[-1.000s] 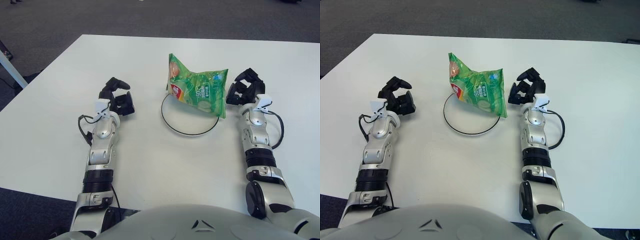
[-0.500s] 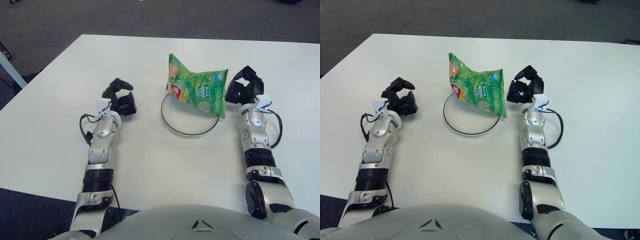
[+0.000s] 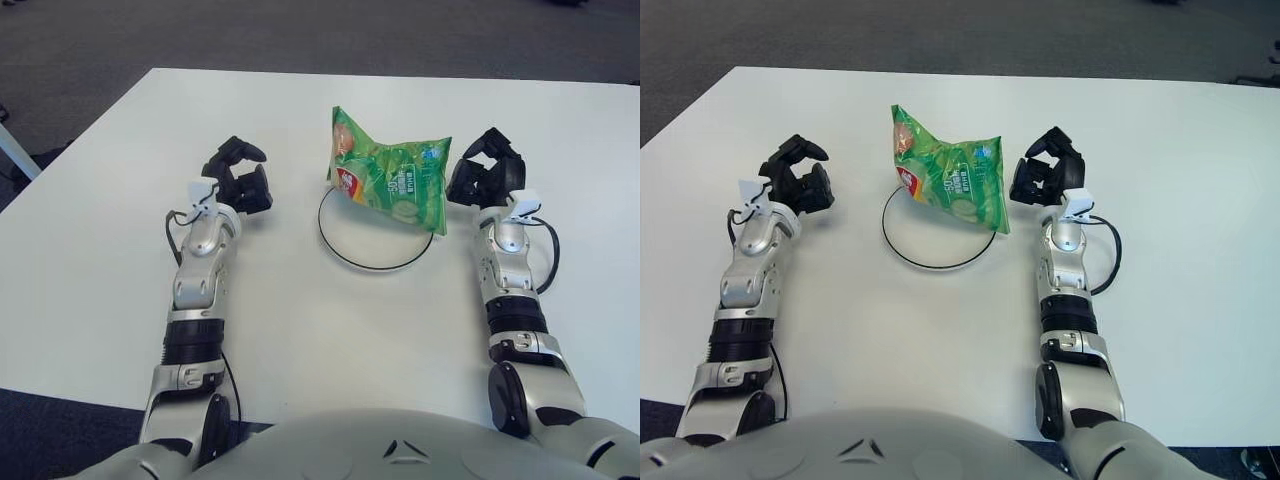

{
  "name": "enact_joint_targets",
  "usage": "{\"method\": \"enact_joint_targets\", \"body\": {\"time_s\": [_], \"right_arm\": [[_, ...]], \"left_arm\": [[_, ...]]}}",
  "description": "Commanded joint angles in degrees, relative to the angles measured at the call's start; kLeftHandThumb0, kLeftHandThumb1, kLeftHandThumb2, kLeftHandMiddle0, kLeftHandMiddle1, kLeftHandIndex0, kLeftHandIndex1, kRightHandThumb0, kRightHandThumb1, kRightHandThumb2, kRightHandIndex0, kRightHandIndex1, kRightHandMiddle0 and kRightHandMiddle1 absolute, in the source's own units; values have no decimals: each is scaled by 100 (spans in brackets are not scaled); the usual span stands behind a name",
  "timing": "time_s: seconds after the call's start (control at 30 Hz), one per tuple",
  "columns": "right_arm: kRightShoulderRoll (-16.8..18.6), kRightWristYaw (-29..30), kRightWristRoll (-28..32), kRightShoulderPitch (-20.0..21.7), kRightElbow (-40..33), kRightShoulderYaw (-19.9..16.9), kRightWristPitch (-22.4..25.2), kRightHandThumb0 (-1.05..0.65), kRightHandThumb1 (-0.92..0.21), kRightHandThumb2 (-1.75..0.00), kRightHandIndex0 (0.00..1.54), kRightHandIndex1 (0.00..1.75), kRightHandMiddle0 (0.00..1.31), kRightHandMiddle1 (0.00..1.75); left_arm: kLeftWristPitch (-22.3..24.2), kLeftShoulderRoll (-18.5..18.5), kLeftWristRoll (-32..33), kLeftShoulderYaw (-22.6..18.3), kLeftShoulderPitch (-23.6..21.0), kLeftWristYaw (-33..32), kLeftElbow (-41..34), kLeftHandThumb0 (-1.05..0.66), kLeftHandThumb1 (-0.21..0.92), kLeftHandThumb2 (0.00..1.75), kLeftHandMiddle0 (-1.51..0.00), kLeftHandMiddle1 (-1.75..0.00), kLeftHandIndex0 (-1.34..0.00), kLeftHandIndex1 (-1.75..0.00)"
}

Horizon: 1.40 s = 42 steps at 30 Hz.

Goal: Put the snack into the plate.

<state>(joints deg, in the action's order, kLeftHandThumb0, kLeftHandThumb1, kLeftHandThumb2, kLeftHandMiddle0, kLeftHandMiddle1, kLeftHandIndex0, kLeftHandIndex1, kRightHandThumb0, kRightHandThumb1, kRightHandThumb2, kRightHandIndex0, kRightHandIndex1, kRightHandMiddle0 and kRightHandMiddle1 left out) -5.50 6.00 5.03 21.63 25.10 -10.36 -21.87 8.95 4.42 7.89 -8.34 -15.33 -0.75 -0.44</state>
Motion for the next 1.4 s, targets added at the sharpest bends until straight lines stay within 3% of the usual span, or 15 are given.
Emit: {"method": "enact_joint_targets", "body": {"time_s": [0.0,0.9,1.37], "right_arm": [[457,83,-71,-914,378,114,-83,-53,-21,-145,134,175,70,175],[532,660,-126,-1255,-353,127,444,-52,-21,-145,133,175,70,175],[645,1051,-189,-1447,-946,64,1034,-52,-23,-142,131,175,69,175]], "left_arm": [[108,112,64,-88,-181,84,173,-49,29,135,-126,-175,-64,-175],[-48,273,-41,29,-1225,332,1209,-50,28,136,-128,-175,-64,-175],[53,332,-145,116,-1253,327,1279,-49,30,134,-125,-175,-63,-175]]}}
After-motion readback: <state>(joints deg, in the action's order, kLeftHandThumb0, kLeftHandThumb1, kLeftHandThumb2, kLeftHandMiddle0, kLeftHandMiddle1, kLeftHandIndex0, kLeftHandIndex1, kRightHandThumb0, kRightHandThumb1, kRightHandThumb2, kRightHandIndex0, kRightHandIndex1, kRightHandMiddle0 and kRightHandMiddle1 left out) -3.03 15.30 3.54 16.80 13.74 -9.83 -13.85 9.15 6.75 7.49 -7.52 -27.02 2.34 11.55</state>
